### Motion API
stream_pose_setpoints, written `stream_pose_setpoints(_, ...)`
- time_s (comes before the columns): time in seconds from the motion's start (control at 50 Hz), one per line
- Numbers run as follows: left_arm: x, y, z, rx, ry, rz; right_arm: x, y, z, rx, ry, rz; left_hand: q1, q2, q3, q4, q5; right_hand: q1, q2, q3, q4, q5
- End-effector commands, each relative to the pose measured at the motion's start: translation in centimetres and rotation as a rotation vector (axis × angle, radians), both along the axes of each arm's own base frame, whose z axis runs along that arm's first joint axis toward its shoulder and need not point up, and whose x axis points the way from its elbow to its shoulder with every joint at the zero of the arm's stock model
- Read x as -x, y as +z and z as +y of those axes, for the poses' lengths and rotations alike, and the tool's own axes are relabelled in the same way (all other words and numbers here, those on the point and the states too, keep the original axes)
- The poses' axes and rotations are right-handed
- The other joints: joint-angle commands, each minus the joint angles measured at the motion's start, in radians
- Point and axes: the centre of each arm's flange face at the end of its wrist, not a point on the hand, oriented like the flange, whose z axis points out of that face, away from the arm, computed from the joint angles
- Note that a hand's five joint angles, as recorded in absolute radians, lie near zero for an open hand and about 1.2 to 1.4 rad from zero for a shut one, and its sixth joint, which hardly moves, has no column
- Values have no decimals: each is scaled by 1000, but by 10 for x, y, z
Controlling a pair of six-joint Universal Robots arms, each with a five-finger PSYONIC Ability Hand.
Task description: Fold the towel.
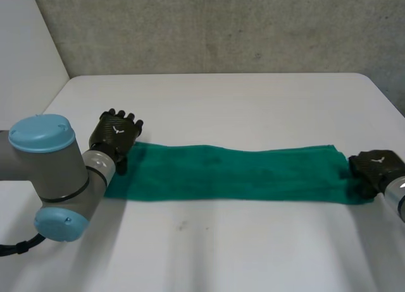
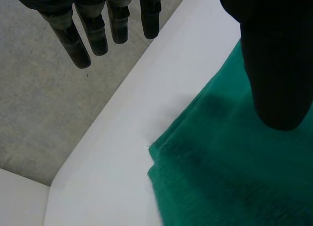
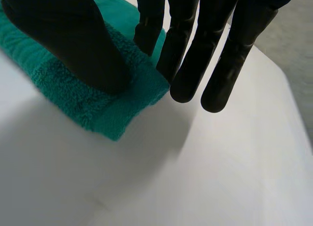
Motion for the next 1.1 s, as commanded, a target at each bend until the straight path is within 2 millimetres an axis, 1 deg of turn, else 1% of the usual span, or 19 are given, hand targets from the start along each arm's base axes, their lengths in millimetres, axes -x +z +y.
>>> stream_pose_setpoints(0.02,-2,0,-1,-1,8,-3,44,17,-24,73,-170,92,-22,-28,-39,-29,-46,435,221,222,217,259)
stream_pose_setpoints(0.12,-3,0,0,-2,11,-4,87,44,-47,164,-241,277,-22,-28,-39,-29,-46,435,221,222,217,259)
stream_pose_setpoints(0.16,-3,0,0,-4,11,-5,95,56,-53,203,-244,325,-22,-28,-39,-29,-46,435,221,222,217,259)
stream_pose_setpoints(0.2,-5,1,2,-4,11,-4,84,69,-54,245,-218,336,-22,-28,-39,-29,-46,435,221,222,217,259)
stream_pose_setpoints(0.26,-8,11,5,16,16,4,49,91,-50,327,-135,313,-22,-28,-39,-29,-46,435,221,222,217,259)
stream_pose_setpoints(0.28,-8,11,5,16,16,4,26,103,-46,375,-79,285,-22,-28,-39,-29,-46,435,221,222,217,259)
stream_pose_setpoints(0.36,-9,10,8,7,16,2,-31,120,-31,446,62,207,-22,-28,-39,-29,-46,435,221,222,217,259)
stream_pose_setpoints(0.38,-10,11,9,8,18,2,-57,127,-20,473,134,173,-22,-28,-39,-29,-46,435,221,222,217,259)
stream_pose_setpoints(0.44,-10,15,11,17,18,5,-106,135,4,519,281,122,-22,-28,-39,-29,-46,435,221,222,217,259)
stream_pose_setpoints(0.46,-10,16,12,18,16,7,-137,137,23,538,389,91,-22,-28,-39,-29,-46,435,221,222,217,259)
stream_pose_setpoints(0.54,-11,20,13,24,18,18,-206,112,73,499,655,38,-22,-28,-39,-29,-46,435,221,222,217,259)
stream_pose_setpoints(0.58,-11,21,15,18,24,41,-217,105,83,483,703,31,-22,-28,-39,-29,-46,435,221,222,217,259)
stream_pose_setpoints(0.6,-11,22,15,16,25,47,-240,84,107,436,812,23,-22,-28,-39,-29,-46,435,221,222,217,259)
stream_pose_setpoints(0.66,-11,22,17,10,23,59,-257,52,125,366,889,33,-22,-28,-39,-29,-46,435,221,222,217,259)
stream_pose_setpoints(0.72,-9,22,20,7,17,66,-261,31,123,318,894,42,-22,-28,-39,-29,-46,435,221,222,217,259)
stream_pose_setpoints(0.82,-4,24,23,11,1,72,-260,27,119,280,871,39,-22,-28,-39,-29,-46,-578,-791,-791,-796,-754)
stream_pose_setpoints(0.86,0,27,25,20,-15,76,-258,34,116,285,844,25,-23,-29,-40,-29,-47,-764,-977,-977,-982,-940)
stream_pose_setpoints(0.96,21,39,35,55,-78,114,-226,70,86,265,652,-101,-22,-28,-39,-29,-46,-787,-1000,-1000,-1005,-963)
stream_pose_setpoints(1.1,51,57,51,44,-150,269,-173,68,77,97,454,-253,-14,-19,-30,-20,-37,-787,-1000,-1000,-1005,-963)
